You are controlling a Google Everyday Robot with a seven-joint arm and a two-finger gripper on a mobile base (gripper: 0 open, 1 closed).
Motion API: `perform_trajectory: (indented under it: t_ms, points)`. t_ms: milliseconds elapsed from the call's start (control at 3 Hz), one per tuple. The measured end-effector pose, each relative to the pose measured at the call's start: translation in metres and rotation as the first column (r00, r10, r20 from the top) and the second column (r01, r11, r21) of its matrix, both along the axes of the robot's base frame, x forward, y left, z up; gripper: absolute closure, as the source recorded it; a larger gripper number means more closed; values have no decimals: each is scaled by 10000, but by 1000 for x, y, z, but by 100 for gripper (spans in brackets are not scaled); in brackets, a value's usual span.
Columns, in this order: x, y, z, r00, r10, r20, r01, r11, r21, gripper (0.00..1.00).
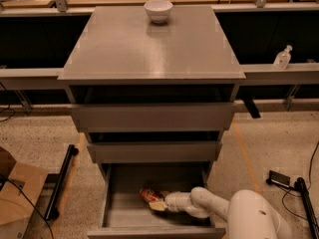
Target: Place coke can into bottom drawer
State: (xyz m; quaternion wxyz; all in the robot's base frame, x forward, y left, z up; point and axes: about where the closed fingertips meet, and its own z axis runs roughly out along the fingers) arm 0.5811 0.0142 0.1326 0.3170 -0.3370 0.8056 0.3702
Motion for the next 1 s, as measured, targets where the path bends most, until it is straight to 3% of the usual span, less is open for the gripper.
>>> perform_trajectory:
  t_ms: [333, 667, 1000]
  points:
    - [0, -5, -10, 9997, -211, -94, 210, 9997, -101, 28]
    - [0, -6, -13, 9995, -292, -108, 290, 9995, -153, 4]
    - [-1, -5, -13, 9996, -273, -118, 271, 9995, -141, 0]
